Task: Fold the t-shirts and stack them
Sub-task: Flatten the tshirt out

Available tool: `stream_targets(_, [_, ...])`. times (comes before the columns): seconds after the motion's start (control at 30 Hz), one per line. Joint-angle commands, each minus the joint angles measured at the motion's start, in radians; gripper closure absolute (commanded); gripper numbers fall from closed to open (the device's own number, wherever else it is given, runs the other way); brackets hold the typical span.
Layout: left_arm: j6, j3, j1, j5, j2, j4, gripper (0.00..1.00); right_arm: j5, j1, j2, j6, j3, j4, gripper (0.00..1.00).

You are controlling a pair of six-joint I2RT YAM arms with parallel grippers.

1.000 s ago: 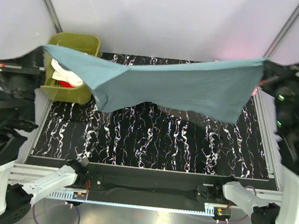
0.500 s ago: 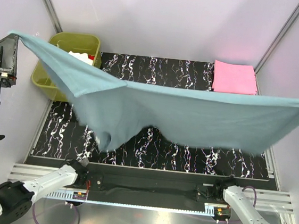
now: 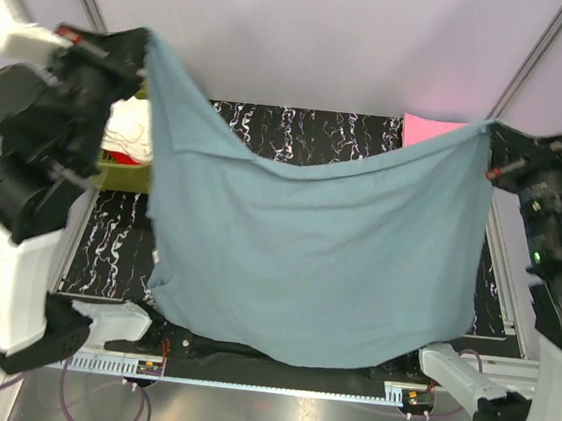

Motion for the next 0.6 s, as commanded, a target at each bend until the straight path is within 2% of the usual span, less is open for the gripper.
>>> stream_targets(0.0, [0.031, 0.097, 0.001, 0.031, 0.081, -0.014, 1.0, 0.029, 0.0, 0.067, -0.054, 0.052, 0.055, 1.0])
stream_targets(0.1, [0.054, 0.074, 0.001, -0.008, 0.047, 0.05, 1.0, -0.019, 0.0, 0.08, -0.057, 0.09, 0.086, 1.0])
stream_targets(0.17, [0.056, 0.062, 0.001, -0.085, 0.001, 0.066, 1.0, -0.073, 0.0, 0.084, -0.06, 0.113, 0.095, 1.0])
stream_targets(0.23, [0.06, 0.046, 0.001, -0.127, -0.033, 0.072, 1.0, -0.124, 0.0, 0.097, -0.048, 0.179, 0.043, 1.0])
stream_targets(0.3, [0.056, 0.02, 0.001, -0.127, -0.102, 0.083, 1.0, -0.124, 0.002, 0.096, -0.038, 0.237, -0.042, 1.0])
stream_targets(0.43, [0.005, -0.075, 0.001, -0.079, -0.215, 0.08, 1.0, -0.148, 0.0, 0.004, -0.017, 0.216, -0.102, 1.0])
stream_targets(0.57, [-0.035, -0.098, 0.001, -0.016, -0.304, 0.057, 1.0, -0.172, 0.0, -0.07, -0.003, 0.251, -0.178, 1.0])
